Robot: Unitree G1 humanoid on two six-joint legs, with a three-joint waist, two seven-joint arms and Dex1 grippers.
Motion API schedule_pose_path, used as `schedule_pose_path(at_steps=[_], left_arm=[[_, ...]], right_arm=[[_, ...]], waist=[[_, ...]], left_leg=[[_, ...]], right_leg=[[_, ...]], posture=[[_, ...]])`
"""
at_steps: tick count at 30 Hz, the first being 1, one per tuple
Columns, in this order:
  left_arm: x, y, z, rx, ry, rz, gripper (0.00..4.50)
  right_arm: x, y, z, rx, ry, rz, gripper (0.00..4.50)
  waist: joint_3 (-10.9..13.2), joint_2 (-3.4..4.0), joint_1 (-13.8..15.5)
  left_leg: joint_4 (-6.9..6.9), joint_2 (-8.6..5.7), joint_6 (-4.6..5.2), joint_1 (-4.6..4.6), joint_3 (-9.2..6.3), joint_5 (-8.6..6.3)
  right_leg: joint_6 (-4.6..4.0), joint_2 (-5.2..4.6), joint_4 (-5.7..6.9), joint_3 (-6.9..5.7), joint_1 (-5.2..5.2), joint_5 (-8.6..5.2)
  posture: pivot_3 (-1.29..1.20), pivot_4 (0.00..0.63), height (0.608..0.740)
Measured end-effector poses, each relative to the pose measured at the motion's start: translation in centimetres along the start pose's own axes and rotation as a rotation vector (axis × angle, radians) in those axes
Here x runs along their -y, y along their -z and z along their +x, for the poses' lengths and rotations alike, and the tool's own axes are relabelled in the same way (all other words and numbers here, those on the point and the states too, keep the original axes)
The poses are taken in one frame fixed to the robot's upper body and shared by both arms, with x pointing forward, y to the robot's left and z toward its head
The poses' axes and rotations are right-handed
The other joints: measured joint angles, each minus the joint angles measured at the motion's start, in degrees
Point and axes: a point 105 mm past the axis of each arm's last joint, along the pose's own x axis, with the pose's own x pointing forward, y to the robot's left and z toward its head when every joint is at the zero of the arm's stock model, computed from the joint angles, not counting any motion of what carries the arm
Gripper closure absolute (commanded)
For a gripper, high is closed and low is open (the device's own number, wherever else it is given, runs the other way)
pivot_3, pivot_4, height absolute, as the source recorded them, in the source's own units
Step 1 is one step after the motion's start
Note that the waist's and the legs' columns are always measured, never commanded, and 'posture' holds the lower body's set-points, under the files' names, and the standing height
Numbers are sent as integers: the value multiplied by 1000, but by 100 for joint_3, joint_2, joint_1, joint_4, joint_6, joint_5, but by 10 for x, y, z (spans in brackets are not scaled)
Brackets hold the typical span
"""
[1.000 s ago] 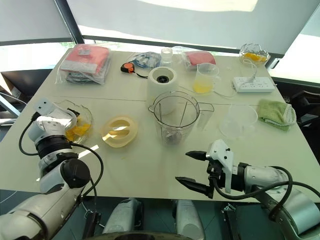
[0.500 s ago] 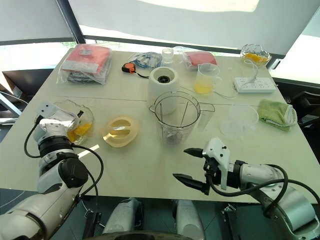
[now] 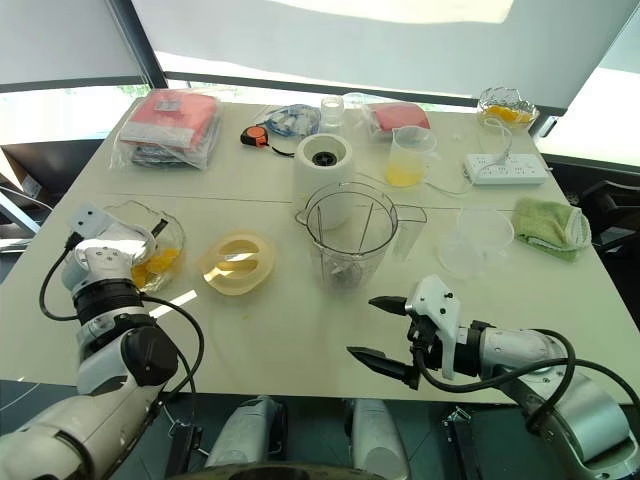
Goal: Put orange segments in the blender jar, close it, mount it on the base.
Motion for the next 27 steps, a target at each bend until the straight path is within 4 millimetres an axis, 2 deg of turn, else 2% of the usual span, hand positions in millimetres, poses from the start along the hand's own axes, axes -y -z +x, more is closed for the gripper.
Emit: schedule_pose_path(at_steps=[2, 5, 11, 14, 16, 19, 27], left_arm=[[-1, 0, -2, -1, -9, 4, 3559], [0, 0, -6, 1, -15, 11, 2100], [4, -11, -22, 44, -20, 13, 2100], [5, -11, -24, 44, -17, 15, 2100], [6, -10, -23, 49, -12, 5, 1565], [7, -8, -16, 59, 0, -29, 255], [3, -6, 5, 86, 1, -86, 255]], right_arm=[[0, 1, 1, -2, -2, -1, 0], [0, 1, 1, -5, -3, -6, 0], [0, 3, 2, -3, -8, -3, 0], [1, 4, 2, -5, -6, 0, 0], [1, 4, 2, -7, -6, 0, 0], [0, 5, 3, -3, -9, 3, 0], [0, 6, 3, -5, -8, 7, 0]], waist=[[0, -1, 3], [0, -3, 4], [1, -3, 7], [0, -3, 9], [0, -3, 9], [0, -3, 10], [0, -3, 11]], left_leg=[[0, 0, 0, 0, 0, 0], [0, 0, -1, -1, 0, 1], [0, 0, -2, -1, -1, 1], [0, -1, -2, -1, -1, 1], [0, -1, -3, -1, -2, 2], [0, -2, -3, -1, -2, 2], [0, -2, -3, -1, -1, 2]], right_leg=[[0, 0, 0, 0, 0, 0], [0, 0, 0, 0, 0, 0], [0, 0, 0, 0, 0, 0], [-1, 1, 0, 0, 0, 0], [-1, 2, 0, 0, 0, 0], [-1, 2, -1, 0, 0, 0], [-1, 2, -1, 0, 0, 0]], posture=[[0, 150, 740], [0, 150, 740], [0, 150, 740], [0, 150, 740], [0, 150, 740], [0, 150, 740], [0, 150, 740]])
